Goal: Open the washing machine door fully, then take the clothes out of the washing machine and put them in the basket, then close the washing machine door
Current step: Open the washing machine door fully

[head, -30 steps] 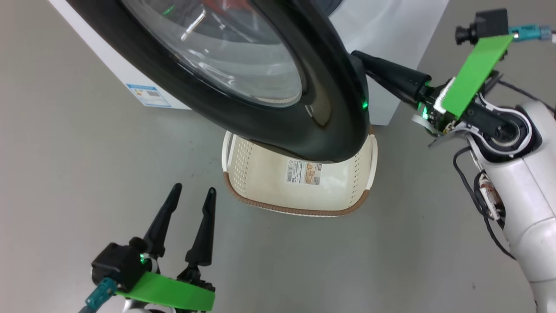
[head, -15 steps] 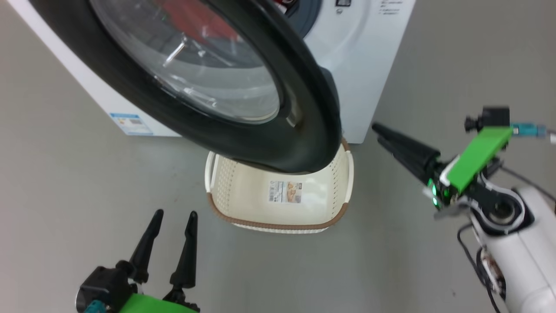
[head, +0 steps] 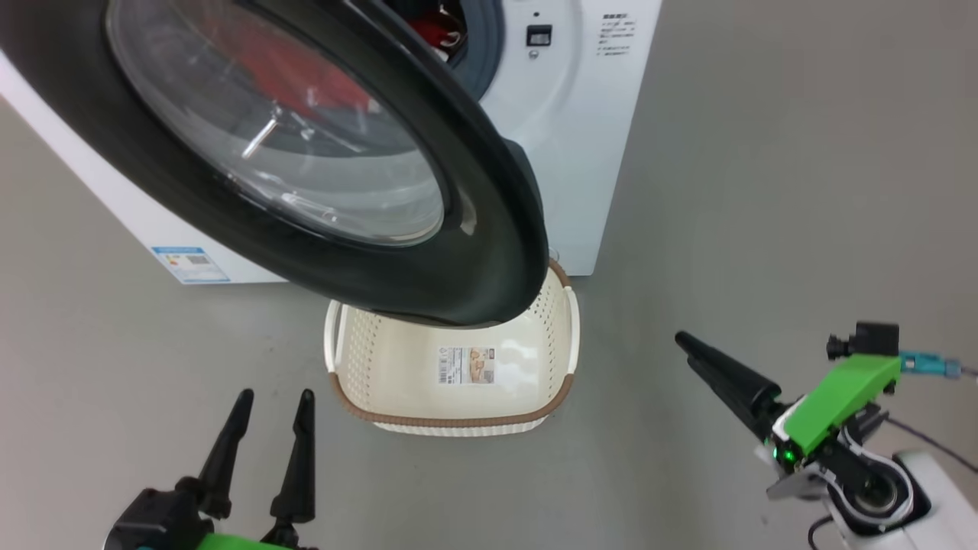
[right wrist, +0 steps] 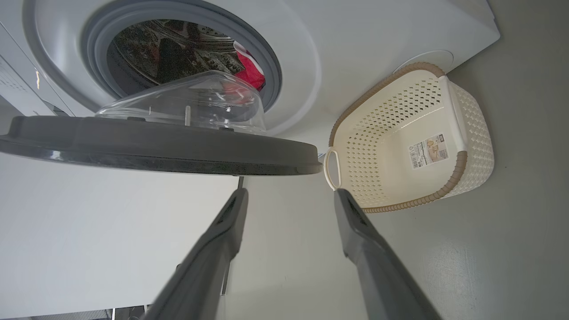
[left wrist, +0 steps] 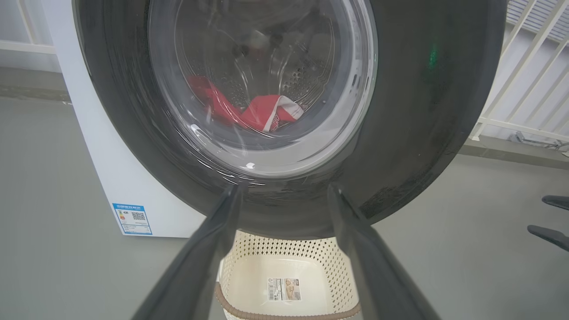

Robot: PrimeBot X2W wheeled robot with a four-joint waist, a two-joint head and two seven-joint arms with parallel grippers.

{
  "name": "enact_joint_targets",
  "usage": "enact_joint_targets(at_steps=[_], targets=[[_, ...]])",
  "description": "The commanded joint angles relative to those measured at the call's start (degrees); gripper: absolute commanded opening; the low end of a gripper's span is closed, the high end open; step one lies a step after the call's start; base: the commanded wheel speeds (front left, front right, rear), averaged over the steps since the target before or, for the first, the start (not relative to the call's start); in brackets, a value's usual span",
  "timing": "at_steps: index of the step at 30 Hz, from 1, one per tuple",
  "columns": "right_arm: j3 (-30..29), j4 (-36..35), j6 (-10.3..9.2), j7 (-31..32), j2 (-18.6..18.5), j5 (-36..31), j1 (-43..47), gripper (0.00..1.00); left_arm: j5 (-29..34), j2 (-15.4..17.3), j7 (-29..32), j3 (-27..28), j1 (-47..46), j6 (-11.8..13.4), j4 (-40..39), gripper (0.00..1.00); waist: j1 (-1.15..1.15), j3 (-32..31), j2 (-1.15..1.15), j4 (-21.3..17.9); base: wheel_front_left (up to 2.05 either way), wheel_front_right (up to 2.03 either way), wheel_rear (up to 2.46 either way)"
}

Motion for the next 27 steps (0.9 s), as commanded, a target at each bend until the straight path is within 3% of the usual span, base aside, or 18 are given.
enact_joint_targets(at_steps=[1,9,21,24,27], targets=[[0.62,-1.75,0.30,-0.69,-0.22,-0.31,0.85,1.00,0.36,0.67,-0.52,2.19,0.40,-0.32,-1.01,1.00,0.00,-0.56,0.00,-0.62,0.00,0.00,0.00],[2.97,-2.08,0.30,-10.51,-1.55,-7.14,6.01,1.00,0.63,0.67,-0.52,3.50,1.25,-0.32,-0.54,1.00,0.00,-1.47,0.00,-2.06,0.00,0.00,0.00],[14.45,1.74,0.30,-34.65,-7.19,-21.06,7.93,1.00,1.07,0.67,-0.52,5.03,1.21,-0.32,0.24,1.00,0.00,-1.53,0.00,-3.18,0.00,0.00,0.00],[17.59,3.28,0.30,-37.99,-8.34,-25.22,7.42,1.00,1.10,0.67,-0.52,5.29,1.24,-0.32,0.31,1.00,0.00,-1.58,0.00,-3.39,0.00,0.00,0.00],[16.95,3.54,0.30,-38.82,-7.79,-27.82,7.16,1.00,1.11,0.67,-0.52,5.48,1.21,-0.32,0.32,1.00,0.00,-1.56,0.00,-3.59,0.00,0.00,0.00]])
